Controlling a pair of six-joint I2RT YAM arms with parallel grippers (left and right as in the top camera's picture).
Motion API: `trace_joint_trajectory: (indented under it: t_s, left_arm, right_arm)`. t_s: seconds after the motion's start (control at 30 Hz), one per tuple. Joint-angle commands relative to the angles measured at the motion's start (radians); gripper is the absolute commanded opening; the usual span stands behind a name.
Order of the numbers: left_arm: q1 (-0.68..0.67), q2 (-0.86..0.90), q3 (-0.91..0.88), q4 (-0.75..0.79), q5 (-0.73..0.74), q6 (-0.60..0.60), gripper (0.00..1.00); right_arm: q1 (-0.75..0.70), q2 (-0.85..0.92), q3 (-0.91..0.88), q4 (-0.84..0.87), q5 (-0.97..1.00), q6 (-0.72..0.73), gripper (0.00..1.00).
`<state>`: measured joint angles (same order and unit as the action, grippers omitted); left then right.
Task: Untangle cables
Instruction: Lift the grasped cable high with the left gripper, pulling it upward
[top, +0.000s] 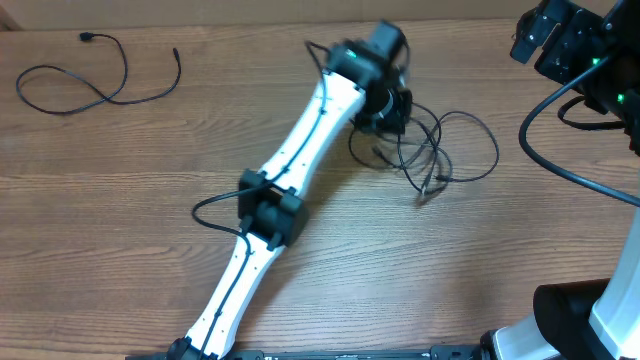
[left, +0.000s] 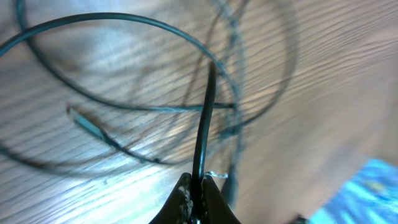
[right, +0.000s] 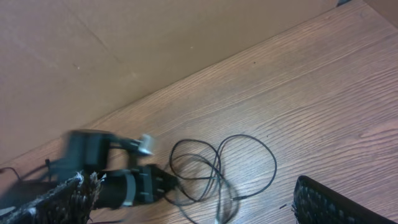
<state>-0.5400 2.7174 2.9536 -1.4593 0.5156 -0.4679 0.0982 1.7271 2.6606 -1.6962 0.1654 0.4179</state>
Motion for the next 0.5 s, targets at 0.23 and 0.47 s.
trace_joint_trajectory:
  t_s: [0.23,0.47]
  left_arm:
    - [0.075,-0.189,0.188,0.024,0.183,0.039,0.04]
    - [0.082,-0.335,0.188,0.072,0.154,0.041,0.04]
  right_arm:
    - [-0.002,-0.004,-0.004,0.003,0.017,-0.004,1.0]
    - [-0.002,-0.004,-0.004,0.003,0.017,-0.004,1.0]
